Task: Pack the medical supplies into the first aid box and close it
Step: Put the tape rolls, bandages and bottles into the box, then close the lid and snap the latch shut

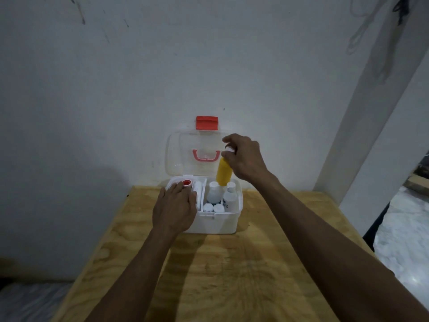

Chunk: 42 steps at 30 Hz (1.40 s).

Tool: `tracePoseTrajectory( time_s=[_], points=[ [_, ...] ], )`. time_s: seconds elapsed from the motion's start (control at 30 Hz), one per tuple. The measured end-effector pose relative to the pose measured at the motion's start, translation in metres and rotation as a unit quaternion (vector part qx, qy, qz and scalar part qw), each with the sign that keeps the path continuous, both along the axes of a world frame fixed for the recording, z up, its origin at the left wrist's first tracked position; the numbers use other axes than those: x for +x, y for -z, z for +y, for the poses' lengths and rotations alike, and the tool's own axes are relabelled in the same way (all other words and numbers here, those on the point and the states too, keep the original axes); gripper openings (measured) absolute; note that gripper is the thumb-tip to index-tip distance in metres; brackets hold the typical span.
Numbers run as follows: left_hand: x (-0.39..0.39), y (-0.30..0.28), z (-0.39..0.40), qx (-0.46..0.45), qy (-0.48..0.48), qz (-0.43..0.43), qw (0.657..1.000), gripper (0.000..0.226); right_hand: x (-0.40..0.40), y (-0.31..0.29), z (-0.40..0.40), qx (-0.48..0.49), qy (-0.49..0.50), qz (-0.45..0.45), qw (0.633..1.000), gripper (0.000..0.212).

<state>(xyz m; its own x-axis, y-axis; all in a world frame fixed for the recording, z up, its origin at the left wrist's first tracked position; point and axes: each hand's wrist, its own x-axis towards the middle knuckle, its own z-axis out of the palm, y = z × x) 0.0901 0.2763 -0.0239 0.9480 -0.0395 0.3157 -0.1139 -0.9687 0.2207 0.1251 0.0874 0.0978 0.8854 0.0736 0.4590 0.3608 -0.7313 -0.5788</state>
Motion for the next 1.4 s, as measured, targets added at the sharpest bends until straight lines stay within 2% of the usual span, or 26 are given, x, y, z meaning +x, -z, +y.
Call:
tracePoseTrajectory(
  time_s=[0.6, 0.97, 1.03, 1.13, 1.23, 1.3, 1.4],
  points=[
    [0.002, 0.002, 0.001, -0.002, 0.002, -0.008, 1.0, 0.057, 0.018, 0.046, 0.007, -0.109, -0.049, 0.151, 0.981, 0.051],
    [-0.001, 0.0, -0.001, -0.007, -0.004, -0.002, 1.0, 0.051, 0.02, 0.038, 0.006, -0.117, -0.049, 0.161, 0.979, 0.05],
    [-0.002, 0.0, -0.001, -0.008, -0.002, -0.005, 1.0, 0.05, 0.024, 0.031, 0.006, -0.112, -0.038, 0.134, 0.984, 0.042],
    [-0.003, -0.001, -0.001, -0.007, -0.001, -0.009, 1.0, 0.05, 0.031, 0.014, 0.011, -0.068, 0.002, 0.02, 0.997, 0.024],
    [-0.002, -0.001, -0.001, -0.005, 0.003, -0.007, 1.0, 0.049, 0.04, -0.008, 0.023, -0.019, 0.044, -0.053, 0.997, 0.026],
    [-0.002, 0.0, 0.0, -0.005, 0.002, -0.011, 1.0, 0.049, 0.05, -0.019, 0.033, -0.013, 0.06, -0.07, 0.996, 0.028],
    [-0.002, 0.0, -0.001, -0.002, -0.002, -0.019, 1.0, 0.05, 0.063, -0.027, 0.043, -0.016, 0.082, -0.043, 0.996, 0.028]
  ],
)
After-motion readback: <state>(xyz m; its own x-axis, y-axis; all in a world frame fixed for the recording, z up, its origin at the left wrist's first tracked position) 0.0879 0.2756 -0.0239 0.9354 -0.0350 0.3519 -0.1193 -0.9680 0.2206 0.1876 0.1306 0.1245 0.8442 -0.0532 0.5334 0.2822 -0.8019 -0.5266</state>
